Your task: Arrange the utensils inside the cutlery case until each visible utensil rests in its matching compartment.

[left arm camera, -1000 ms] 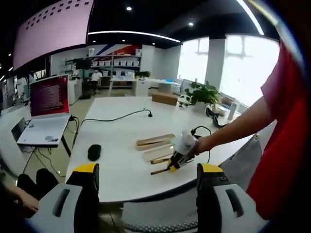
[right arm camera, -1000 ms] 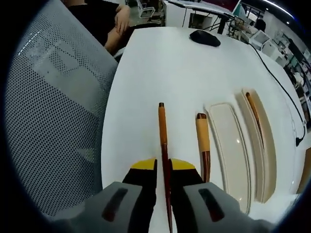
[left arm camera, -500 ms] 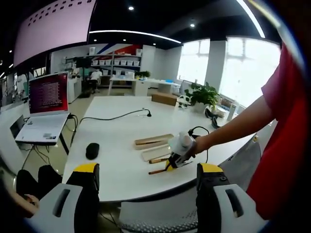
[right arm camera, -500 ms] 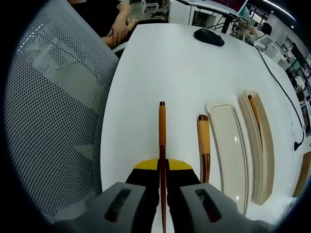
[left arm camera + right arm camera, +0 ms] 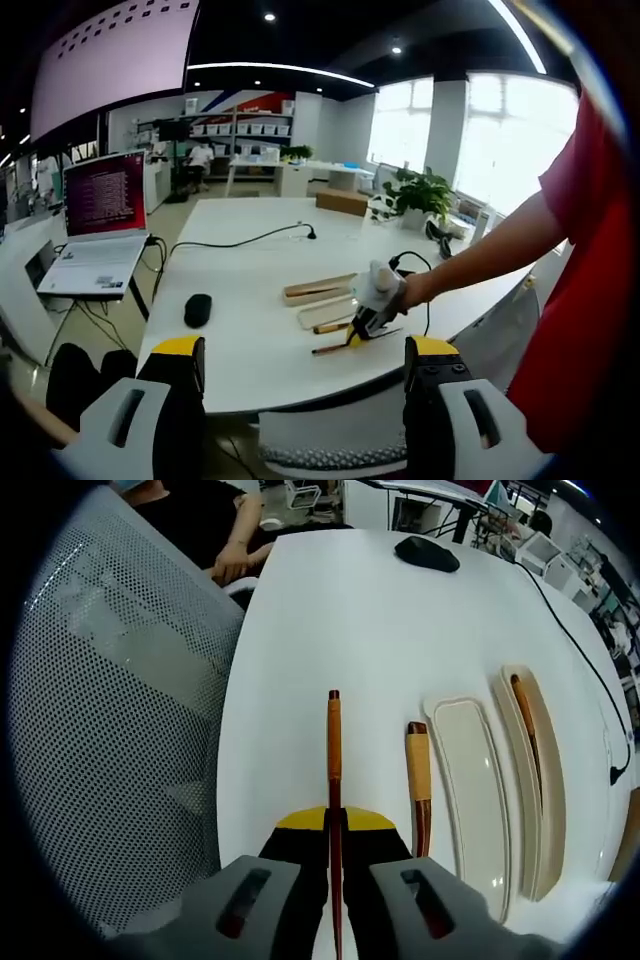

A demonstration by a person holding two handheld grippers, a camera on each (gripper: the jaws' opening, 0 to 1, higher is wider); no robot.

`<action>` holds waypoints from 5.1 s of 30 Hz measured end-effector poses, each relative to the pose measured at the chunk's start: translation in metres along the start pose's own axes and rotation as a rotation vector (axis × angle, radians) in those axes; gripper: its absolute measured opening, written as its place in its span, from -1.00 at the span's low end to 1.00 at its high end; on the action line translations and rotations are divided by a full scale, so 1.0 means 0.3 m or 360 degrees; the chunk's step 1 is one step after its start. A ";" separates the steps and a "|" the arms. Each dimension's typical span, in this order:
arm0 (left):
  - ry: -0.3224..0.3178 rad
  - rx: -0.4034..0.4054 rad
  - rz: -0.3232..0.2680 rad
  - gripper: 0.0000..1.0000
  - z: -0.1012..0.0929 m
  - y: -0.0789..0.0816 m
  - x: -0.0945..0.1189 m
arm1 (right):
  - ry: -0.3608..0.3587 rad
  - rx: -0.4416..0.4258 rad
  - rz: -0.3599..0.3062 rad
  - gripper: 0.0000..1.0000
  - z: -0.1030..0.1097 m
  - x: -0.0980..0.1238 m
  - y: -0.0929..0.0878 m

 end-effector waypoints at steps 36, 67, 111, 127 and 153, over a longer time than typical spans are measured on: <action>-0.0018 0.0024 0.0004 0.67 -0.019 -0.010 -0.019 | 0.0078 -0.0059 0.0032 -1.00 0.028 0.039 -0.047; -0.0039 -0.0014 0.0042 0.63 -0.011 -0.007 -0.034 | 0.0008 0.0024 -0.0003 -1.00 -0.102 0.214 -0.054; -0.0024 0.0000 0.0060 0.63 -0.005 -0.012 -0.037 | -0.0018 0.0120 -0.0006 -1.00 -0.232 0.321 0.000; -0.0025 0.0022 0.0057 0.63 0.020 0.001 -0.048 | -0.0072 0.0148 0.0008 -1.00 -0.355 0.397 0.051; -0.0036 0.0026 0.0099 0.63 0.024 -0.009 -0.066 | -0.0077 0.0184 -0.0029 -0.99 -0.534 0.491 0.154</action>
Point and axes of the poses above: the point that each gripper's makers call its tool centre point, and the gripper's own axes: x roughly backward along the fingers, z roughly to its left, y roughly out of its top, the point moved 9 cm from there along x, roughly backward along the fingers, and after that the axes turned 3 degrees about z, right-handed, at the moved point
